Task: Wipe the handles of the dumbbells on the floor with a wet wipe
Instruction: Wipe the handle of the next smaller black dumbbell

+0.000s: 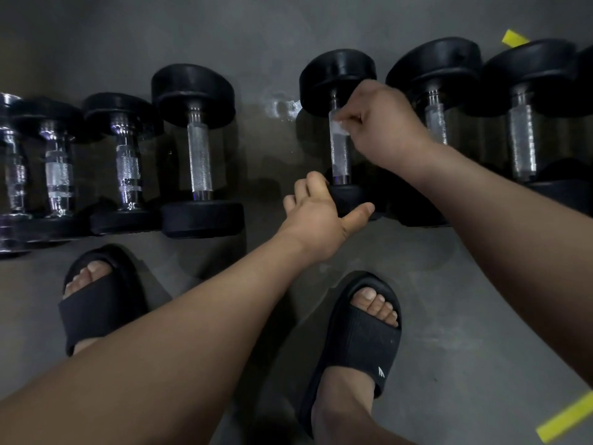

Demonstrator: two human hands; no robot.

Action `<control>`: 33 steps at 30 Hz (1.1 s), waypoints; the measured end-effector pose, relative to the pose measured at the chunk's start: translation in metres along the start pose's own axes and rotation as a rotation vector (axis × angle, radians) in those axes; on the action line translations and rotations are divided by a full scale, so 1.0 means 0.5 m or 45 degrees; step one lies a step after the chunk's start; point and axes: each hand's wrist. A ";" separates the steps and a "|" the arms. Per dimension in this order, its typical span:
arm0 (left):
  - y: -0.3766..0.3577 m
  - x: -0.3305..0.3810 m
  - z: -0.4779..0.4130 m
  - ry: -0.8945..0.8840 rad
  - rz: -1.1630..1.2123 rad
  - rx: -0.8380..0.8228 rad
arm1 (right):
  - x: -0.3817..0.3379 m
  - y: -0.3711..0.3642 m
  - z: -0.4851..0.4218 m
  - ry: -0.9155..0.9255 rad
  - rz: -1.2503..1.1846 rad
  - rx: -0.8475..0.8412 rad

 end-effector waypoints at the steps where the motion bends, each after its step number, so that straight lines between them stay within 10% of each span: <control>1: 0.000 0.002 0.000 0.006 -0.007 0.002 | 0.000 -0.010 -0.003 -0.022 0.006 0.060; 26: -0.004 0.007 0.000 0.002 -0.044 -0.006 | -0.009 -0.042 0.006 0.187 0.172 0.357; 33: -0.006 0.001 -0.001 -0.019 -0.051 0.003 | 0.010 -0.046 0.013 -0.093 -0.106 0.474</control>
Point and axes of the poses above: each hand's wrist, its own z-axis away from the middle knuckle, its own y-axis out of the back of the hand, x = y × z, and after that the axes turned 10 degrees about -x, right-handed
